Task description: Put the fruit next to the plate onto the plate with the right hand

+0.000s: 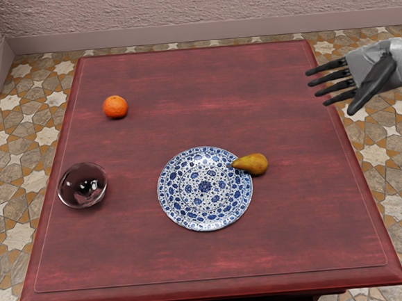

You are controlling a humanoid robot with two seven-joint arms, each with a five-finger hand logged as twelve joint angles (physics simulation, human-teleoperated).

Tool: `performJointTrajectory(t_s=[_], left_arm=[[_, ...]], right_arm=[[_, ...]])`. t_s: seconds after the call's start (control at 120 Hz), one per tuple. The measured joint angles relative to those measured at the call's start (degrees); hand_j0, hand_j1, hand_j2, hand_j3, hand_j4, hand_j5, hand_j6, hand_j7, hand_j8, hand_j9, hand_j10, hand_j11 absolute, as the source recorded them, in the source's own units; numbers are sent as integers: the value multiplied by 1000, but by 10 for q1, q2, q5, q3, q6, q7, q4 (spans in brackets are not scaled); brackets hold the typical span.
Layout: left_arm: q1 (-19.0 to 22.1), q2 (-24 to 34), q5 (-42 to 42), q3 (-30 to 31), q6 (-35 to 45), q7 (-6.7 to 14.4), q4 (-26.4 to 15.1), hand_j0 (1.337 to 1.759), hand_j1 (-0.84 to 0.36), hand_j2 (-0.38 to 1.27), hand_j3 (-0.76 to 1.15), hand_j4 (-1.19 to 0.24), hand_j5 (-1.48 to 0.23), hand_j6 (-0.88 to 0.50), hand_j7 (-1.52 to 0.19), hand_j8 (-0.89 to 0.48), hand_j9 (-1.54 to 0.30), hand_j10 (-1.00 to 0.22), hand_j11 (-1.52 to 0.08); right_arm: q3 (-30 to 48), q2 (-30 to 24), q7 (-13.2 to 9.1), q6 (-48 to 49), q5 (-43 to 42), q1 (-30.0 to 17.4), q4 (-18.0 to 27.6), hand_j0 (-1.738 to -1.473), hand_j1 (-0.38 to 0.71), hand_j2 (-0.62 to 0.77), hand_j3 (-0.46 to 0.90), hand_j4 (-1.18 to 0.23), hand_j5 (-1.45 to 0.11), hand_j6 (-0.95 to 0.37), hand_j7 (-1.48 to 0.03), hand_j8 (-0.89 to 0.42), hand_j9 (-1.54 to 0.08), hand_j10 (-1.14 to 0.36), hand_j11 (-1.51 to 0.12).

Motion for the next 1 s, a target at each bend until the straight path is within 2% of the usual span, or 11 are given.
performJointTrajectory(t_s=[0.083,0.183,0.25,0.3,0.458,0.617,0.8,1.0], left_arm=[[0,0,0,0,0,0,0,1658,346,0,0,-2,-3,-2,-3,-2,-3,-2,-3],[0,0,0,0,0,0,0,1658,346,0,0,-2,-3,-2,-3,-2,-3,-2,-3],[0,0,0,0,0,0,0,1658,346,0,0,-2,-3,-2,-3,-2,-3,-2,-3],[0,0,0,0,0,0,0,1658,346,0,0,-2,-3,-2,-3,-2,-3,-2,-3],[0,0,0,0,0,0,0,1658,346,0,0,-2,-3,-2,-3,-2,-3,-2,-3],[0,0,0,0,0,0,0,1658,346,0,0,-2,-3,-2,-3,-2,-3,-2,-3],[0,0,0,0,0,0,0,1658,346,0,0,-2,-3,-2,-3,-2,-3,-2,-3],[0,0,0,0,0,0,0,1658,346,0,0,-2,-3,-2,-3,-2,-3,-2,-3]], right_arm=[[-24,2,-2,1,-3,37,30,-1658,-330,-4,0,-15,-19,-14,-20,-14,-19,-14,-19],[-20,9,-2,1,-38,52,43,-1658,-330,-4,0,-15,-20,-15,-20,-15,-20,-15,-20],[-7,45,-3,1,-97,56,51,-1658,-330,-4,0,-15,-20,-15,-21,-15,-20,-15,-20],[0,75,-3,-9,-141,58,73,-1658,-330,-4,0,-16,-21,-16,-21,-16,-21,-16,-21],[31,125,-3,-212,-276,63,181,-1658,-327,-4,0,-19,-24,-19,-24,-19,-23,-19,-23],[60,113,-3,-334,-321,62,260,-1658,-321,-5,0,-24,-30,-25,-30,-25,-30,-24,-30],[67,124,-3,-473,-351,30,318,-1658,-320,-5,0,-26,-32,-26,-31,-26,-32,-25,-32],[68,142,-3,-554,-385,-33,342,-1658,-322,-4,0,-24,-29,-25,-29,-24,-29,-24,-29]])
